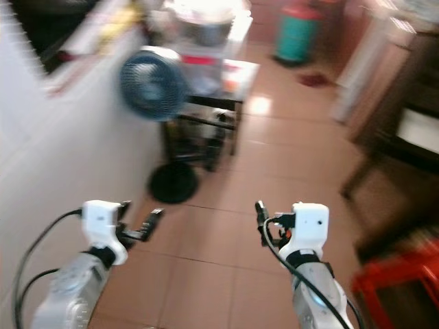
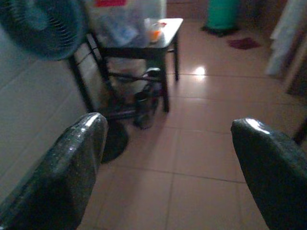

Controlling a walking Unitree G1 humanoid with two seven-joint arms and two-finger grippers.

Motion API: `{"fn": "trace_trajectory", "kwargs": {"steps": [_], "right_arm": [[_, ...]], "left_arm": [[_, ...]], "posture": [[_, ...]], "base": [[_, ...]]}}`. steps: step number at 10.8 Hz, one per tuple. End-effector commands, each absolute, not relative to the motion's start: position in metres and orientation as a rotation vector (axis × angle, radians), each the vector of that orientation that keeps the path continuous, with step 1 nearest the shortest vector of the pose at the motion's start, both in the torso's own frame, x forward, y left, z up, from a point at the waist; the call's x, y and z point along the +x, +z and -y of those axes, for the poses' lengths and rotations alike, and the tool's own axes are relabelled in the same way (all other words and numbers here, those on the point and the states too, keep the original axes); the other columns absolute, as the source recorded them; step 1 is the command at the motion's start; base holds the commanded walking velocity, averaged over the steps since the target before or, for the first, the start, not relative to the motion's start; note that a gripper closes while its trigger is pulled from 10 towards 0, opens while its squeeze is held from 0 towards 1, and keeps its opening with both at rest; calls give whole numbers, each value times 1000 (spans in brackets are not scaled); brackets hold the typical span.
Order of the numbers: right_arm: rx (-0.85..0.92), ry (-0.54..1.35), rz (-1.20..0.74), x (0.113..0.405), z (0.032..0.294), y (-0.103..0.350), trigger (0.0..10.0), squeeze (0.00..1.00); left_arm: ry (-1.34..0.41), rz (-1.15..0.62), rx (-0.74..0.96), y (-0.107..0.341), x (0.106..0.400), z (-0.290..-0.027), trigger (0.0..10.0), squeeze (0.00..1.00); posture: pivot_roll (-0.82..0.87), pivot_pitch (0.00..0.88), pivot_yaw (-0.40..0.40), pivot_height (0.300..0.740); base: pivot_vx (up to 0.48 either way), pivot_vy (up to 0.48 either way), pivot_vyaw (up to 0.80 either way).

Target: Setting the table

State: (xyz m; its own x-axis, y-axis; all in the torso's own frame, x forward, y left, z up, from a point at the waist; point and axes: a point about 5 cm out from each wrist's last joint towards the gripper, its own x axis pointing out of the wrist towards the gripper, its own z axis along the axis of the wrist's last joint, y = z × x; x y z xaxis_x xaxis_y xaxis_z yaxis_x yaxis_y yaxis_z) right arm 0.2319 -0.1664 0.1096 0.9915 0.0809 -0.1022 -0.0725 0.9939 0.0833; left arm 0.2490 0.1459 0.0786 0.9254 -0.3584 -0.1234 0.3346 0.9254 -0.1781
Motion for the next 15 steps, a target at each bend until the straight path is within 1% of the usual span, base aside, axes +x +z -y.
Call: {"fn": "trace_trajectory", "kwargs": {"steps": [1,2,3,4,5,6,7,8,9,11,13,15], "right_arm": [[79,76,-108,234,165,111,10000,0],[80,74,-110,235,164,111,10000,0],[81,75,-111,235,162,111,10000,0],[81,74,-111,236,162,110,10000,0],[84,69,-100,234,162,111,10000,0],[79,55,-88,231,165,112,10000,0],[80,37,-89,225,168,110,10000,0],[71,34,-98,215,170,107,10000,0],[57,26,-108,209,172,105,10000,0],[61,-14,-132,204,179,98,10000,0],[98,-76,-118,209,183,95,10000,0],[125,-107,-99,214,177,92,10000,0]], "left_arm": [[-327,-117,-189,86,254,-151,10000,0],[-299,-139,-226,85,257,-155,10000,0],[-314,-104,-183,90,260,-155,10000,0],[-324,-91,-179,92,262,-153,10000,0],[-319,-76,-205,94,262,-152,10000,0],[-288,-68,-181,95,260,-159,10000,0],[-252,-44,-105,95,256,-167,10000,0],[-240,-82,-77,86,245,-178,10000,0],[-253,-107,-72,80,237,-183,10000,0],[-280,-121,-28,76,233,-184,10000,0],[-294,-89,-3,83,242,-178,10000,0],[-353,-96,11,87,248,-177,10000,0]], "posture": [[53,100,1,740],[54,99,1,740],[49,95,3,740],[45,90,6,740],[45,90,6,740],[41,83,10,740],[42,82,11,740],[40,83,16,740],[40,83,16,740],[43,85,17,740],[57,79,61,740],[69,77,114,740]], "base": [[0,0,-800],[0,0,-800],[0,0,-800],[0,0,-800],[0,0,0],[0,0,0],[0,0,0],[0,0,0],[0,0,0],[0,0,0],[0,0,0],[0,0,0]]}}
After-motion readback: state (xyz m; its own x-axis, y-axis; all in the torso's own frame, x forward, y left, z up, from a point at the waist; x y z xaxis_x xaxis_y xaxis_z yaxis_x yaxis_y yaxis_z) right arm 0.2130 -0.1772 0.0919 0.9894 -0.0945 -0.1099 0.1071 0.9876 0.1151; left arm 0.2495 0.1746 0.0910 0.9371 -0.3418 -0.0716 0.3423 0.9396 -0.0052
